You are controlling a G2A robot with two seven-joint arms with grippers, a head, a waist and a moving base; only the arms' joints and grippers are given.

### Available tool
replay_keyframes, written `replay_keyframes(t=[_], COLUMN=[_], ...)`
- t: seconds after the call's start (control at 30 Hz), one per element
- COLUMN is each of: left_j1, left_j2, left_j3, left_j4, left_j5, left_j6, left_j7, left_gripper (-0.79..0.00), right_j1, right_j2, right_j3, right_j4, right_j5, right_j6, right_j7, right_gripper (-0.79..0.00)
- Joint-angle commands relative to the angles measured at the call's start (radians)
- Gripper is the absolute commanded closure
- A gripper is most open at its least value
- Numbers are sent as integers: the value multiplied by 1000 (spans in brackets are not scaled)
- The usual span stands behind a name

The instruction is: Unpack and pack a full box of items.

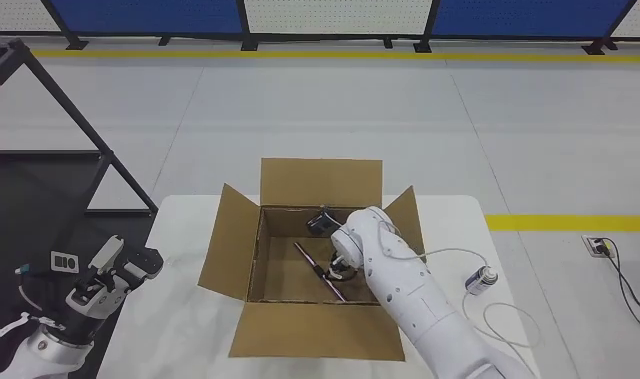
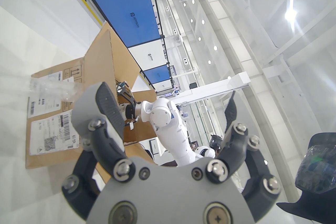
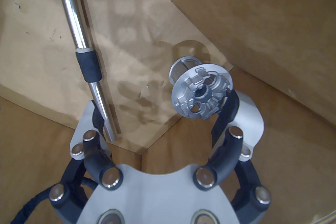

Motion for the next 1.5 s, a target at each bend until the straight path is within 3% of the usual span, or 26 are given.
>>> replay_keyframes(t=[0.0,0.3,0.4,0.83,1.4,1.47], left_j1=[0,0,0,0,0,0], left_j2=[0,0,0,0,0,0], left_j3=[0,0,0,0,0,0], left_j4=[0,0,0,0,0,0], left_j5=[0,0,0,0,0,0], left_j6=[0,0,0,0,0,0], left_j7=[0,0,0,0,0,0], left_gripper=[-785,-785,-785,-785,-785,-785], right_j1=[6,13,9,-47,1,8], right_j2=[-3,-2,5,36,12,6], right_j3=[0,5,17,58,36,28], right_j4=[13,18,0,-118,24,41], right_j5=[19,78,88,53,89,90], right_j6=[-33,-226,-247,-146,-71,-58], right_j7=[-5,-32,-47,-75,-112,-120], right_gripper=[-785,-785,-785,-785,-785,-686])
